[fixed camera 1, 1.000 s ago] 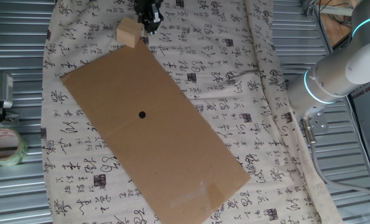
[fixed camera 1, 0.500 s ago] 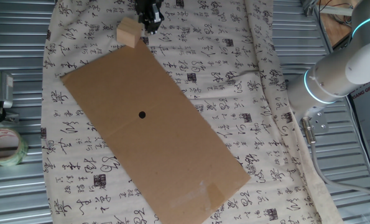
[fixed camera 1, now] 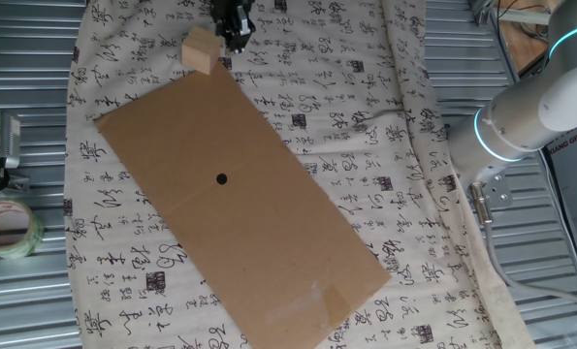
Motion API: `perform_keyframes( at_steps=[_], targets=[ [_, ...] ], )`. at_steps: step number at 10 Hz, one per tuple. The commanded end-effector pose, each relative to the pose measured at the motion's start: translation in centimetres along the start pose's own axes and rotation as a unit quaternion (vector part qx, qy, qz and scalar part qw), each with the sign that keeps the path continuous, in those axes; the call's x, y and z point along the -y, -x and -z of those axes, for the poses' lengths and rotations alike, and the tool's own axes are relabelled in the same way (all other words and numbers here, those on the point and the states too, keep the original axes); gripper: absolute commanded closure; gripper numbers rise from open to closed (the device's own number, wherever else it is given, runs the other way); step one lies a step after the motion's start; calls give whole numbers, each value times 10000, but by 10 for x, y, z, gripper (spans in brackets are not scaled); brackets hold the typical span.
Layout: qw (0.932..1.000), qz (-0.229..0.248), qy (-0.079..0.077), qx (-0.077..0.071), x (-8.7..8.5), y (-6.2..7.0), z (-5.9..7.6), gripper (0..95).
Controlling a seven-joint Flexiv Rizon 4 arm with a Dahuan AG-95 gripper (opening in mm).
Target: Grab the block and place it at the designated location
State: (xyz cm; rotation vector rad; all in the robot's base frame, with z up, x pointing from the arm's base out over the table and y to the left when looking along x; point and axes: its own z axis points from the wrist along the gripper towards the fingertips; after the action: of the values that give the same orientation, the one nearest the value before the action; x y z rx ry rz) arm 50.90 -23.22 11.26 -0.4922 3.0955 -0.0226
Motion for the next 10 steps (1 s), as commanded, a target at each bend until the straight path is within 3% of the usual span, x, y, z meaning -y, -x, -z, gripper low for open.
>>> perform_keyframes(
  at_steps=[1,10],
  targets=[
    [9999,47,-14,88,3,0,-7,570],
    [9993,348,89,90,30,15,-9,570]
  ],
)
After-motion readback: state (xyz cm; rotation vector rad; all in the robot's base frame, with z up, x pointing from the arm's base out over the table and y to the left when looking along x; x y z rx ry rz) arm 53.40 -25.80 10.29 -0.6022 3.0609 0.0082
